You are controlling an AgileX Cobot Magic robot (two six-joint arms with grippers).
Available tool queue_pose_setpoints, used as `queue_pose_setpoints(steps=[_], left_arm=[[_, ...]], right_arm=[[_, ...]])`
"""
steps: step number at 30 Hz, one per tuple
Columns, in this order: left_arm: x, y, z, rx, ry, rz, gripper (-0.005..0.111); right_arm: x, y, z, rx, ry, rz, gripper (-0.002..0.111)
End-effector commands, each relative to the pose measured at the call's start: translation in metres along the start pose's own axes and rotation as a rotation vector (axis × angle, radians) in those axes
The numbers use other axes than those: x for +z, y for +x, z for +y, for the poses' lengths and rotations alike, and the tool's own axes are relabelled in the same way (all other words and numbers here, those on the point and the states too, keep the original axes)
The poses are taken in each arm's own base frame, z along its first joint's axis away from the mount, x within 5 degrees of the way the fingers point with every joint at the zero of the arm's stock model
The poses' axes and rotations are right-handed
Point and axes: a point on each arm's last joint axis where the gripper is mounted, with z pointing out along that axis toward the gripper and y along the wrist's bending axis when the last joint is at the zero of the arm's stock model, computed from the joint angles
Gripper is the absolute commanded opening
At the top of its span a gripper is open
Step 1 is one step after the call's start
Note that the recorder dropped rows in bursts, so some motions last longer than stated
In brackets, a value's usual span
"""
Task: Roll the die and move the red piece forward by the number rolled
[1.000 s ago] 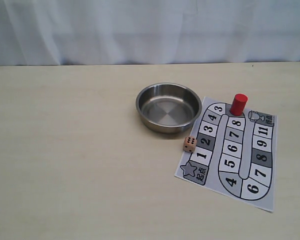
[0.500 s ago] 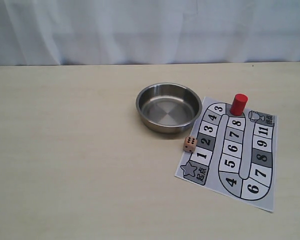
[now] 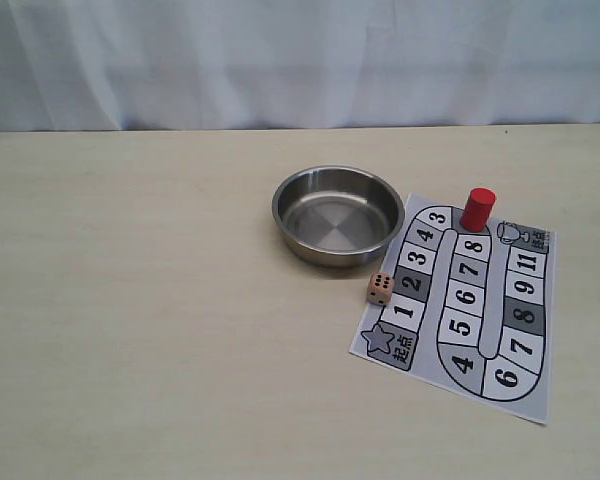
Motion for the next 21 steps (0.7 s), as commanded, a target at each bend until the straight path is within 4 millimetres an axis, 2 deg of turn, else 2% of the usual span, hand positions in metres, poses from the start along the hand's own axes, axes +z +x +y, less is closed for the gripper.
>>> queue_pose_setpoints(steps=[1,3,5,7,21], left_arm=[[0.0,-0.002,0.0,-0.004,0.0,-0.012,0.0],[0.0,-0.002,0.0,-0.004,0.0,-0.012,0.0],[0.0,-0.002,0.0,-0.004,0.0,-0.012,0.0],[0.0,-0.002,0.0,-0.004,0.0,-0.012,0.0],[0.0,-0.002,0.0,-0.004,0.0,-0.012,0.0]], right_arm=[[0.003,0.017,0.001,-0.081,0.005,0.002,0.004],[0.005,0.027,0.002,-0.083,0.003,0.023,0.004],[0.005,0.027,0.002,-0.083,0.006,0.006,0.004],[0.004,0.034,0.002,-0.096,-0.006,0.087,0.004],[0.004,0.035,0.003,0.03,-0.007,0.101,0.004]])
